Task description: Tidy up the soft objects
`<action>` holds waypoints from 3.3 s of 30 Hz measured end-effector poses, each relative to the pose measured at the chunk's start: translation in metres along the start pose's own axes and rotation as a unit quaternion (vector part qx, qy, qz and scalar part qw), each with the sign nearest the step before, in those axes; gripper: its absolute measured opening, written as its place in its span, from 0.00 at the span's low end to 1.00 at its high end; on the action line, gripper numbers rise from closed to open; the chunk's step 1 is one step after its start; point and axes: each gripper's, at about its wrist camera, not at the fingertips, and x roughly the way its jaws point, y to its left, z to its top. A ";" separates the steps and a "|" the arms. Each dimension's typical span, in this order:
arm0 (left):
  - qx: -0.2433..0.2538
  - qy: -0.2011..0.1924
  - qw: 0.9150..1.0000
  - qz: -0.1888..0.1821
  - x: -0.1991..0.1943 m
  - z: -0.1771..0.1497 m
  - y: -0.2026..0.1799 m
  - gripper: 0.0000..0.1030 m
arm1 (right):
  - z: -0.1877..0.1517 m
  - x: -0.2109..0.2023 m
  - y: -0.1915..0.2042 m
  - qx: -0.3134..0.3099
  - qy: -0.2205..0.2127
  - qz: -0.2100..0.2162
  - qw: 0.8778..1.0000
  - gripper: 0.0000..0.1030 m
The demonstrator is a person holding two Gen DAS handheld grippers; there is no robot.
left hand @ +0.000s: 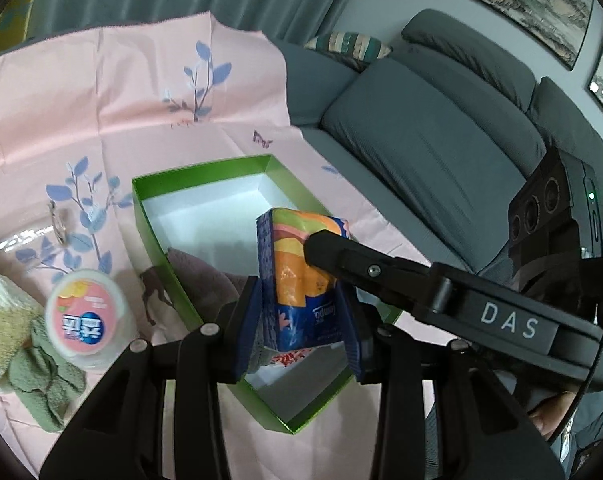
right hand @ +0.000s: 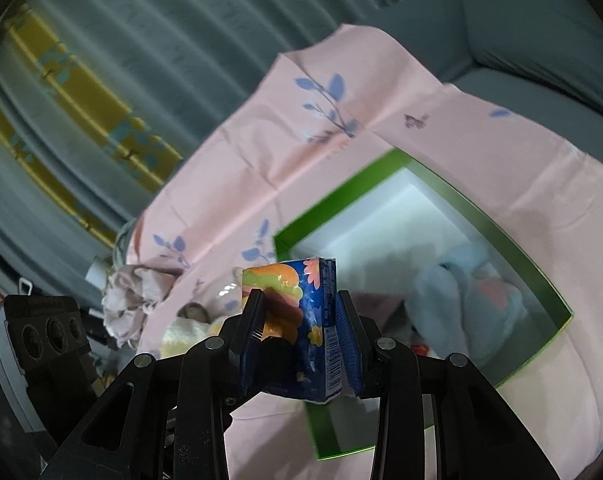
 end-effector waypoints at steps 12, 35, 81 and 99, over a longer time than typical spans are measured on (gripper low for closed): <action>-0.020 0.037 0.999 0.001 0.035 -0.003 0.006 0.36 | 0.001 0.020 -0.022 0.037 0.017 -0.047 0.998 0.36; -0.049 -0.005 0.999 -0.014 -0.044 -0.023 0.020 0.85 | 0.002 -0.026 -0.001 0.016 -0.089 -0.071 0.993 0.84; -0.286 -0.036 0.926 0.242 -0.171 -0.201 0.249 0.89 | -0.110 0.193 0.234 -0.274 0.140 -0.100 0.946 0.13; -0.297 -0.043 0.925 0.231 -0.175 -0.201 0.251 0.89 | -0.132 0.009 0.229 -0.307 0.121 0.080 0.941 0.12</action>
